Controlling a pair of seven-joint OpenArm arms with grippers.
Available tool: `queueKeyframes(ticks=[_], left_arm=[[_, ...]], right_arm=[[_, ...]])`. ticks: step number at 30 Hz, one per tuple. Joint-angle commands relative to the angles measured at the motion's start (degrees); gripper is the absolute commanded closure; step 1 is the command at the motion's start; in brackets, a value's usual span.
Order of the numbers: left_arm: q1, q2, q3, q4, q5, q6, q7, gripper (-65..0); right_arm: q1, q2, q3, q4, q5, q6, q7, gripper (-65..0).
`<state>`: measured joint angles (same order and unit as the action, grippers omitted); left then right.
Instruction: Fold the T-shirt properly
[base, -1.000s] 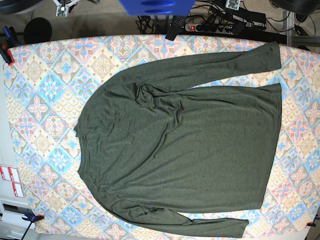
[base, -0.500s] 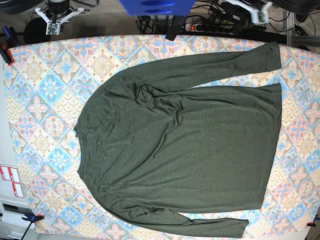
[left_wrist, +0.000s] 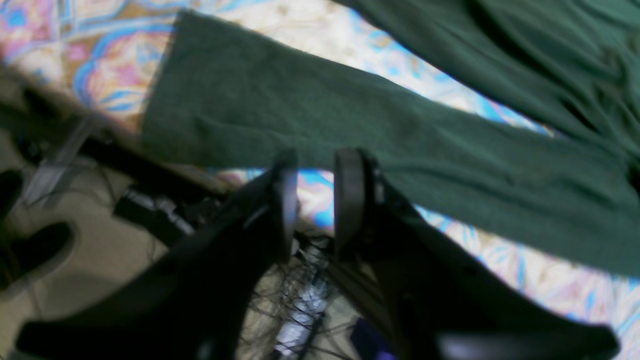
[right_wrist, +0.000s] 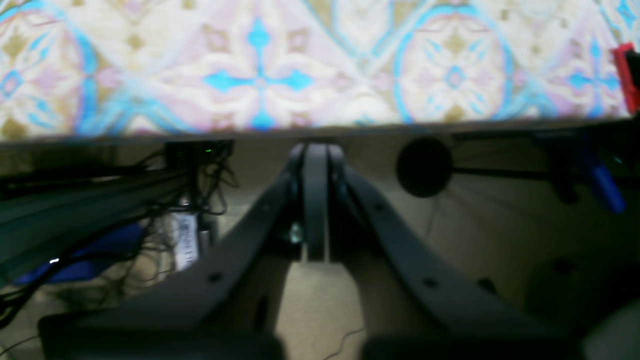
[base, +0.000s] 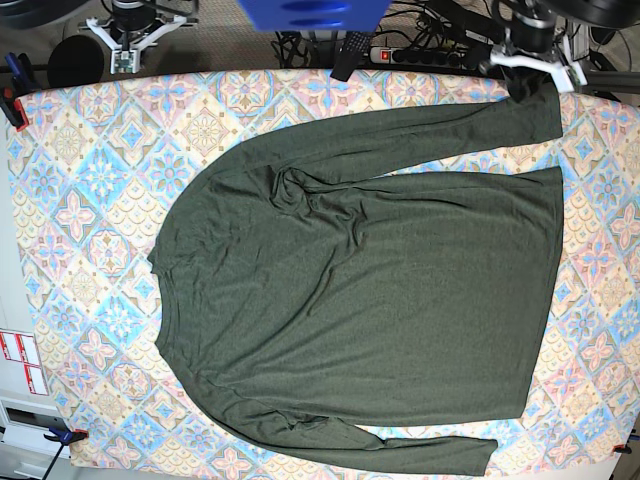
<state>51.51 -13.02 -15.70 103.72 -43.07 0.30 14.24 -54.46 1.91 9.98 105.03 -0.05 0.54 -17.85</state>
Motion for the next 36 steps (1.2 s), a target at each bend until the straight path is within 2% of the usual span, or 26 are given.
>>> queueKeyframes(ticks=[1,5,7,14,36], left_arm=[[-0.21,-0.21,-1.13,0.59,-1.11,-0.51,0.57,-18.2],[-2.49,0.14,-4.3,0.59,-5.33,-0.43,7.87,-28.5],[-2.76,0.14,-5.44,0.06,-7.61,-0.43,8.84,-30.4],[-4.34,0.14,-6.93,-6.1,-15.88,-0.51,9.36,-30.4],[-8.21,0.05,-6.85,-12.16,-16.14,-0.51,9.36,-30.4]], right_arm=[[-0.71,0.15,0.26,0.94,-0.17,-0.14,1.1,0.0],[0.08,0.15,0.26,0.94,-0.17,-0.14,1.1,0.0],[0.08,0.15,0.26,0.94,-0.17,-0.14,1.1,0.0],[0.08,0.15,0.26,0.94,-0.17,-0.14,1.1,0.0],[0.08,0.15,0.18,0.94,-0.17,-0.14,1.1,0.0]])
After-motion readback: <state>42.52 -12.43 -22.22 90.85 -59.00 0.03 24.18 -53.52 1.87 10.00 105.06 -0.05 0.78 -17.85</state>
